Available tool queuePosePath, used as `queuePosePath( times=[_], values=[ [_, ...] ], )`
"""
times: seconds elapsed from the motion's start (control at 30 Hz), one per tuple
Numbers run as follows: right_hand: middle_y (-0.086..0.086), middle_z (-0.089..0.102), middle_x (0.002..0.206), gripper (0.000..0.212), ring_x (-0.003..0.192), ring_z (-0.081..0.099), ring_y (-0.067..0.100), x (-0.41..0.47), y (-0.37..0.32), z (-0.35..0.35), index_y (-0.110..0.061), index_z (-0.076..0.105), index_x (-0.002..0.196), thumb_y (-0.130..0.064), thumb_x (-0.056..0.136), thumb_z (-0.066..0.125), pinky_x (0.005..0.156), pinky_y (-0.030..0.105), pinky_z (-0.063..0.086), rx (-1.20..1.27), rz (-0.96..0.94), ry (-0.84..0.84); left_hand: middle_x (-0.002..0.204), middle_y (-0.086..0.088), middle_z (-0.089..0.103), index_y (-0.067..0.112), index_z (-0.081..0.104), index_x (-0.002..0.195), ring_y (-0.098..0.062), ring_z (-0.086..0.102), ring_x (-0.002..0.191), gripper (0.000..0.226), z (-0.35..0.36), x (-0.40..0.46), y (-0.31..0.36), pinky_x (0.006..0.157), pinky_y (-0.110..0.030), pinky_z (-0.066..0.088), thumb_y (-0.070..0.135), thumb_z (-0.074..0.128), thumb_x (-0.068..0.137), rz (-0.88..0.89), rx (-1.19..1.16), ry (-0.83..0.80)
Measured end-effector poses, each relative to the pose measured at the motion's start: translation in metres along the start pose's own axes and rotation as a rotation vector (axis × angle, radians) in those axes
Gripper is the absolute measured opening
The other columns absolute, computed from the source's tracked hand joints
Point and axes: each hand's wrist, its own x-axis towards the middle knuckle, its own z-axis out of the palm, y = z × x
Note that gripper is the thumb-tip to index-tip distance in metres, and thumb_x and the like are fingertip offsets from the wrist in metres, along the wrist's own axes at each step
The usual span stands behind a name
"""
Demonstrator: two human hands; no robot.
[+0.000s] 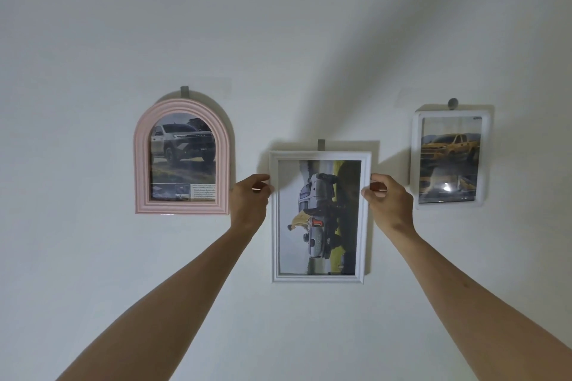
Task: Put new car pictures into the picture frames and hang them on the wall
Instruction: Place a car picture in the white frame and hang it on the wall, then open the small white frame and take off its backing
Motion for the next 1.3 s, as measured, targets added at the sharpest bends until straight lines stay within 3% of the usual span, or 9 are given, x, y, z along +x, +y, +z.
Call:
queuePosePath(
  times=[0.07,0.17,0.37,0.57,0.77,0.87,0.97,1.13,1.3],
  values=[
    [0.008,0.071,0.11,0.03,0.096,0.067,0.02,0.0,-0.001,0.0,-0.006,0.065,0.12,-0.011,0.091,0.07,0.077,0.009,0.042,-0.003,-0.005,0.004,0.088,0.0,0.072,0.012,0.07,0.116,-0.02,0.067,0.077,0.026,0.001,-0.001,0.0,0.081,-0.038,0.06,0.009,0.067,0.09,0.007,0.008,-0.002],
    [0.008,0.071,0.111,0.034,0.097,0.067,0.022,-0.001,-0.004,0.0,-0.006,0.063,0.122,-0.012,0.089,0.071,0.085,0.02,0.046,0.022,0.008,-0.01,0.091,0.001,0.071,0.012,0.067,0.121,-0.015,0.065,0.073,0.03,0.002,-0.003,0.001,0.067,-0.02,0.054,0.015,0.067,0.091,0.022,0.043,0.007],
    [0.008,0.07,0.114,0.042,0.101,0.068,0.024,0.004,-0.004,-0.003,-0.009,0.061,0.125,-0.016,0.086,0.076,0.089,0.023,0.048,0.0,-0.01,-0.019,0.099,0.002,0.07,0.012,0.064,0.125,-0.013,0.065,0.084,0.036,-0.002,-0.003,0.004,0.065,-0.008,0.043,0.023,0.068,0.091,0.048,0.106,0.055],
    [0.005,0.067,0.118,0.045,0.101,0.065,0.021,0.008,-0.001,-0.015,-0.012,0.06,0.126,-0.026,0.086,0.076,0.091,0.036,0.056,-0.086,-0.112,0.009,0.121,-0.004,0.061,0.011,0.059,0.126,-0.013,0.058,0.101,0.042,0.003,-0.009,0.008,0.082,-0.017,0.045,0.023,0.072,0.088,0.245,0.173,0.118],
    [0.001,0.067,0.114,0.042,0.096,0.064,0.015,0.03,-0.003,-0.056,-0.017,0.063,0.122,-0.031,0.085,0.077,0.08,0.032,0.059,-0.1,-0.215,0.138,0.128,-0.003,0.055,0.015,0.057,0.124,-0.019,0.049,0.118,0.042,0.039,-0.012,0.03,0.103,-0.029,0.038,0.029,0.07,0.087,0.546,0.291,0.19],
    [-0.001,0.065,0.111,0.037,0.096,0.064,0.015,0.047,0.001,-0.089,-0.019,0.064,0.116,-0.029,0.083,0.077,0.082,0.038,0.058,-0.088,-0.246,0.209,0.127,-0.002,0.055,0.015,0.058,0.123,-0.017,0.047,0.119,0.039,0.07,-0.015,0.051,0.105,-0.029,0.039,0.027,0.069,0.087,0.638,0.253,0.148],
    [0.002,0.061,0.114,0.034,0.097,0.06,0.016,0.066,0.01,-0.127,-0.02,0.064,0.115,-0.026,0.084,0.075,0.086,0.042,0.055,-0.177,-0.268,0.26,0.124,-0.002,0.055,0.014,0.058,0.123,-0.016,0.047,0.116,0.039,0.108,-0.023,0.076,0.098,-0.032,0.044,0.025,0.069,0.088,0.697,0.219,0.117],
    [0.004,0.056,0.134,0.053,0.123,0.052,0.024,0.097,0.042,-0.181,-0.021,0.054,0.135,-0.037,0.087,0.072,0.101,0.043,0.047,-0.251,-0.144,0.191,0.118,-0.002,0.057,0.015,0.054,0.128,-0.018,0.057,0.101,0.045,0.18,-0.034,0.112,0.085,-0.032,0.052,0.028,0.069,0.088,0.609,0.184,-0.053],
    [0.004,0.054,0.135,0.065,0.12,0.055,0.022,0.115,0.073,-0.204,-0.021,0.045,0.142,-0.041,0.086,0.073,0.092,0.028,0.044,-0.161,-0.005,0.076,0.121,-0.001,0.057,0.017,0.048,0.135,-0.016,0.057,0.103,0.054,0.24,-0.041,0.126,0.083,-0.023,0.045,0.035,0.068,0.089,0.355,0.166,-0.213]
  ],
)
